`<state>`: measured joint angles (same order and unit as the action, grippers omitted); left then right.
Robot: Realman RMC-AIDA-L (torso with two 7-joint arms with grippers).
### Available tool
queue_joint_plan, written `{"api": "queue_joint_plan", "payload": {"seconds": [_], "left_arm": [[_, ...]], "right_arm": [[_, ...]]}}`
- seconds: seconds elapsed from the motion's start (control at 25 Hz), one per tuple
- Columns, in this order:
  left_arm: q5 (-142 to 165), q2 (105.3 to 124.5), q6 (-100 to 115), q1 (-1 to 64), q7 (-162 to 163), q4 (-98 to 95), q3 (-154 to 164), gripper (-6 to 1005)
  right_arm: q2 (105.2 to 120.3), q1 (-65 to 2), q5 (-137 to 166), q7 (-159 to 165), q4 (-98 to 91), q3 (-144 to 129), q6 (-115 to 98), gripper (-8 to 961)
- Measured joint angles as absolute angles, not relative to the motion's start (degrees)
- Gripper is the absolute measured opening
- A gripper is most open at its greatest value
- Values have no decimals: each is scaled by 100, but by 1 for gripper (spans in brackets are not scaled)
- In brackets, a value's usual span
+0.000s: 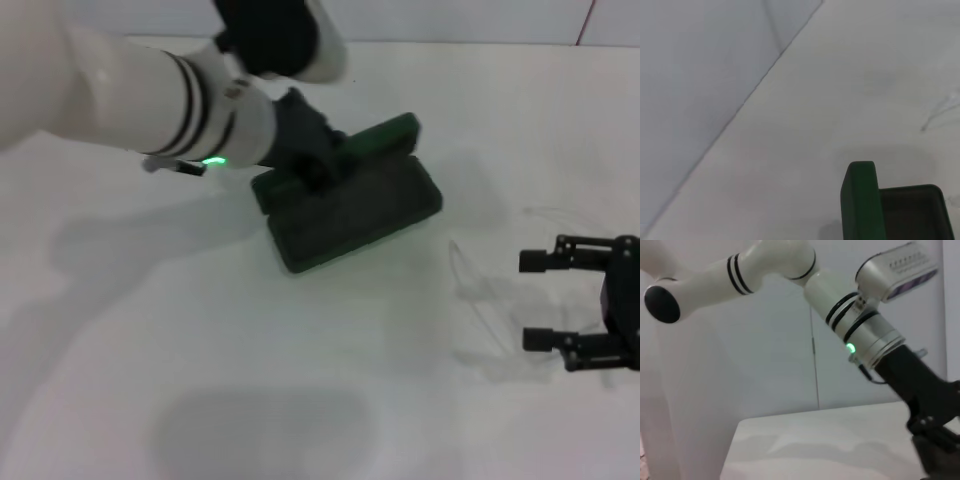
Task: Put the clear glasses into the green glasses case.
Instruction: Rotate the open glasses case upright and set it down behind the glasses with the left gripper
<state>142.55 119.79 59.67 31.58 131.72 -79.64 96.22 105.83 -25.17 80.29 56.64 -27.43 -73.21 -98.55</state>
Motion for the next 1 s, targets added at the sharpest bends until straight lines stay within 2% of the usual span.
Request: {"api": "queue_joint_plan", "payload": {"seconds": [0.4, 0.76, 1.0], "left_arm": [[14441, 11986, 5749, 4006, 12985, -7346, 10087, 218], [14628, 11997, 5506, 4468, 12750, -6792, 10404, 221], [14171, 12013, 5547, 4531, 12356, -6714, 10476, 223]], "right_arm": [[10621, -2347, 8447, 5312, -2743, -7310, -10215, 752], [10688, -2285, 8450, 5151, -2741, -7335, -10222, 752], [10707, -2243, 8505, 5139, -2742, -7306, -10222, 752]]}}
